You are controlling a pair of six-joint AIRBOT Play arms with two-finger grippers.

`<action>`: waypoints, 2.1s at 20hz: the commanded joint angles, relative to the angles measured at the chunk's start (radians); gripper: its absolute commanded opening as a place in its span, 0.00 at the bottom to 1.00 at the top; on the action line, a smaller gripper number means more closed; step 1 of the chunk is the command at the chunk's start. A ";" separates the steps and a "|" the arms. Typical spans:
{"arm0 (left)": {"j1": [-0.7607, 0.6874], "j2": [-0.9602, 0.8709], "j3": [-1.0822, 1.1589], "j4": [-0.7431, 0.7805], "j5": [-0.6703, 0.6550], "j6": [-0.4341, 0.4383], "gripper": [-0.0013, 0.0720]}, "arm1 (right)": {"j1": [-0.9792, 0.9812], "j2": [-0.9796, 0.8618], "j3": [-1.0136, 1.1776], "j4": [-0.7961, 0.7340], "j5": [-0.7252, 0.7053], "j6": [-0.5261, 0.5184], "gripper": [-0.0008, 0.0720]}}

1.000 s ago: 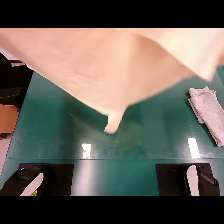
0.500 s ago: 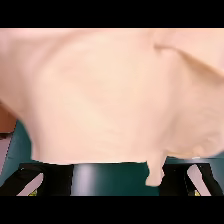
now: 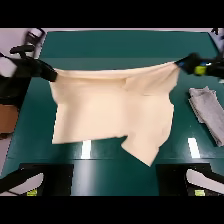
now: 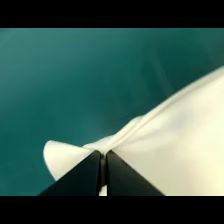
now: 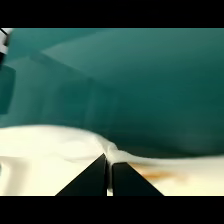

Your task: Fold the shirts.

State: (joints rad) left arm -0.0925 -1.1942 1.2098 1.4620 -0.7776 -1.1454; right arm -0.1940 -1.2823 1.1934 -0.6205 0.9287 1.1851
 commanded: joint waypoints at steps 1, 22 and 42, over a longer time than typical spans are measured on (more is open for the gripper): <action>0.000 -0.191 -0.055 -0.011 0.218 -0.001 0.06 | 0.055 -0.201 0.029 -0.026 -0.123 -0.082 0.04; 0.376 -0.315 0.294 -0.680 -0.390 0.146 0.99 | -0.080 -0.394 0.451 -0.035 0.181 -0.094 0.75; 0.643 0.229 -0.598 -0.380 -0.699 -0.031 0.99 | -0.449 0.187 -0.481 -0.036 0.414 -0.152 0.62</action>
State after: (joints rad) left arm 0.5480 -0.9684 0.6605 1.0367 -1.4170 -1.1629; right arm -0.6262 -1.1114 0.8131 -0.6563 1.3285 1.0565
